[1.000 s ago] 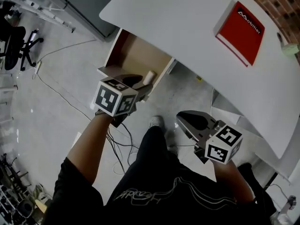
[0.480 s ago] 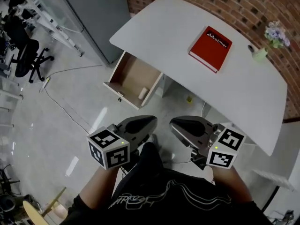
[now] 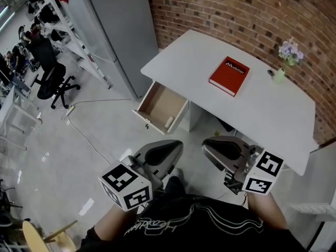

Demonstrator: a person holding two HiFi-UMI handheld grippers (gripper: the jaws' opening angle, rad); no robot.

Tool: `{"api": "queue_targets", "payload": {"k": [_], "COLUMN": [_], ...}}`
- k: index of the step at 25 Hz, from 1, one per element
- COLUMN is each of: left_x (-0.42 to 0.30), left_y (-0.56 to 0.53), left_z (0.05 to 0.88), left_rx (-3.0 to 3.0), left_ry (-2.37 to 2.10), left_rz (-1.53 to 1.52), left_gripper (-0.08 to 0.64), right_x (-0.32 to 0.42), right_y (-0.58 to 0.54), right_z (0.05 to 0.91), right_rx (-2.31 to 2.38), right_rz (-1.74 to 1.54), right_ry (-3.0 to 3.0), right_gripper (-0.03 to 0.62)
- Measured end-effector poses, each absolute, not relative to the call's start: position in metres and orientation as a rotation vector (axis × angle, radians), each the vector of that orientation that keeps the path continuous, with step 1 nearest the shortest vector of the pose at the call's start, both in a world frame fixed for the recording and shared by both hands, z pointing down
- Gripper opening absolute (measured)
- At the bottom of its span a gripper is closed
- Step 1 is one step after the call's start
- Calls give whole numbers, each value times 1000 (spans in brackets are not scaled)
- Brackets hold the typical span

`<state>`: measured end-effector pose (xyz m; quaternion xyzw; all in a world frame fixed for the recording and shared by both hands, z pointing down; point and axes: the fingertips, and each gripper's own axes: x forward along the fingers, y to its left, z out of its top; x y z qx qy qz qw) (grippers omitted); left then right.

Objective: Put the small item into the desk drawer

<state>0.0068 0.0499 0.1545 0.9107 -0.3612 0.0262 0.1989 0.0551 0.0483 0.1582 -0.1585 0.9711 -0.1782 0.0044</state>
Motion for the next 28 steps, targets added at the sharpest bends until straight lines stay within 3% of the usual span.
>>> {"api": "queue_targets", "payload": {"k": [28], "left_x": [68], "left_y": [149], "left_z": [103], "left_rx": [2661], "left_ry": [-1031], "left_rz": [68], "left_gripper": [22], "right_x": [110], "right_y": [144], "right_z": [103], "right_rx": [-525], "right_rz": [-332], "right_ry": [3006], "right_gripper": [54]}}
